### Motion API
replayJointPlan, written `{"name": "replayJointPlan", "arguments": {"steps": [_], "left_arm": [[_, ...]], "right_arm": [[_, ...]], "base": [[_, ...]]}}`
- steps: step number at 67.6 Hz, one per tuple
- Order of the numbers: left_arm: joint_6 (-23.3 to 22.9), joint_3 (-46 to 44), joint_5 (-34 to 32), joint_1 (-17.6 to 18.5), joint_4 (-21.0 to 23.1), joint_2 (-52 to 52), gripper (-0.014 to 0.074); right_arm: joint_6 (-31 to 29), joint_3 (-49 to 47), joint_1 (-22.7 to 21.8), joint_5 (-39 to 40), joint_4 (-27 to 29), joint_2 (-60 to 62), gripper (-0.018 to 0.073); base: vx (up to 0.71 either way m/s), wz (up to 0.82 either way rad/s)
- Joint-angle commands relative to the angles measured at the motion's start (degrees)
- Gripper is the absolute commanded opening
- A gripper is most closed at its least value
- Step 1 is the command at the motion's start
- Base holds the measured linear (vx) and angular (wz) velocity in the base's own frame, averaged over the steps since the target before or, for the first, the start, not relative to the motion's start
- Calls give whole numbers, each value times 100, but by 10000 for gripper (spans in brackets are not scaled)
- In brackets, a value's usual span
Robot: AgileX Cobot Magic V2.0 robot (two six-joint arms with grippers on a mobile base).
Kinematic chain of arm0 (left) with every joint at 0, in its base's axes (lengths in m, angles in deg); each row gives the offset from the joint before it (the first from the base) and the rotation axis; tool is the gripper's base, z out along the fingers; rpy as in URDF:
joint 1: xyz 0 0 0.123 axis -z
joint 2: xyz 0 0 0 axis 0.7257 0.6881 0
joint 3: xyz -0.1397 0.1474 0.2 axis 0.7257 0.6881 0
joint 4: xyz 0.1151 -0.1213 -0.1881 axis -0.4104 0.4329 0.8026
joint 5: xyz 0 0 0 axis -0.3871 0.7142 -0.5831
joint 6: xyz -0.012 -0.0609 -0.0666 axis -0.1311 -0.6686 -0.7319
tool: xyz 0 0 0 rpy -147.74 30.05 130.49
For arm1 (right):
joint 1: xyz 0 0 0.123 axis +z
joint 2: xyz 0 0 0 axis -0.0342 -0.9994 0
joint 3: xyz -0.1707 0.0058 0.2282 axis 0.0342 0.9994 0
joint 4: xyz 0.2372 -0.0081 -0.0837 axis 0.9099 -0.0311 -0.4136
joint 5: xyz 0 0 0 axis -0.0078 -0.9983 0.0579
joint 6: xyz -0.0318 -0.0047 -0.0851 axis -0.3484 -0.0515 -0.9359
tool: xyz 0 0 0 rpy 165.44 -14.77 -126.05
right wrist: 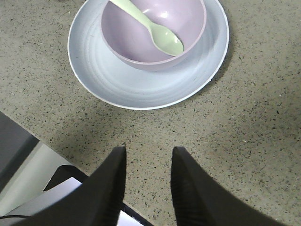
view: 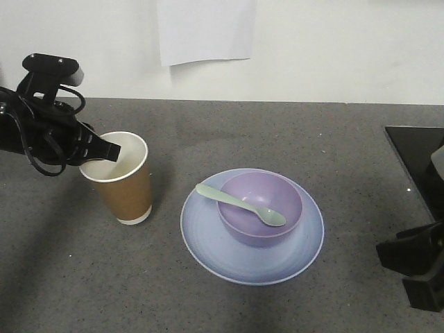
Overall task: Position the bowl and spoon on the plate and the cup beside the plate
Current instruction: 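Slide the paper cup toward the plate and open the left gripper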
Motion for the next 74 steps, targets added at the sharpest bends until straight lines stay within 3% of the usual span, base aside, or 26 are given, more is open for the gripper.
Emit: {"name": "replayJointPlan", "arguments": {"steps": [1, 37, 47, 62, 74], "left_arm": [[9, -139, -466, 135, 182, -120, -8], [9, -144, -319, 274, 165, 250, 8], [9, -144, -340, 274, 165, 229, 101], [22, -166, -487, 268, 165, 102, 351], [22, -166, -521, 268, 165, -298, 409]], "right_arm": [[-10, -135, 7, 216, 84, 30, 232], [-10, -135, 7, 206, 84, 30, 232], [-10, -135, 7, 206, 84, 30, 232], [-10, -135, 7, 206, 84, 30, 232], [-10, -135, 7, 206, 84, 30, 232]], "base": [[0, 0], [0, 0], [0, 0], [0, 0], [0, 0]]}}
